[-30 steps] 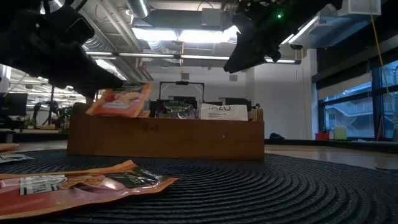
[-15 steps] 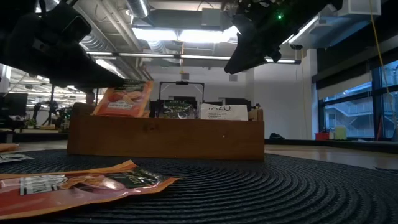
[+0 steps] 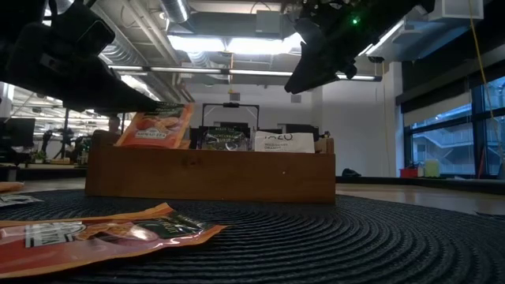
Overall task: Pick & Place Tea
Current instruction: Put the orange tea bag into the left section of the wooden organizer
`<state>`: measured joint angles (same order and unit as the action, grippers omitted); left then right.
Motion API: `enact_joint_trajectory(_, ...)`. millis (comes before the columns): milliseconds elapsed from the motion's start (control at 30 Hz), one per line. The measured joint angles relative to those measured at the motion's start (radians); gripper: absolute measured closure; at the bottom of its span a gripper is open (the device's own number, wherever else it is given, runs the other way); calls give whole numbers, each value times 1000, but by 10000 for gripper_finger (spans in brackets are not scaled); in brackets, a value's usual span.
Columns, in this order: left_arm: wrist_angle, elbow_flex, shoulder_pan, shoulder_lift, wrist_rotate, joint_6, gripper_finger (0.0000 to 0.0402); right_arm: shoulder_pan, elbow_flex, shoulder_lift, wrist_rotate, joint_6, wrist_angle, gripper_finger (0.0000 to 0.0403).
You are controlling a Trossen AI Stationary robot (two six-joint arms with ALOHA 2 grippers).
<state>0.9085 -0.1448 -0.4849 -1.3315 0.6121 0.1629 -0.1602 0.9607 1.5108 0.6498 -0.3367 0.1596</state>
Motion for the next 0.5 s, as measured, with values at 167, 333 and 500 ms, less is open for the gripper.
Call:
enact_joint_trajectory(167, 0, 0, -13, 1, 1, -2, 399, 0, 0, 0, 0, 0, 0, 298)
enact_joint_trajectory(333, -3, 0, -37, 16, 59, -45, 399, 0, 0, 0, 0, 0, 0, 298)
enact_joint_trajectory(500, -9, 0, -52, 25, 50, -38, 399, 0, 0, 0, 0, 0, 0, 298)
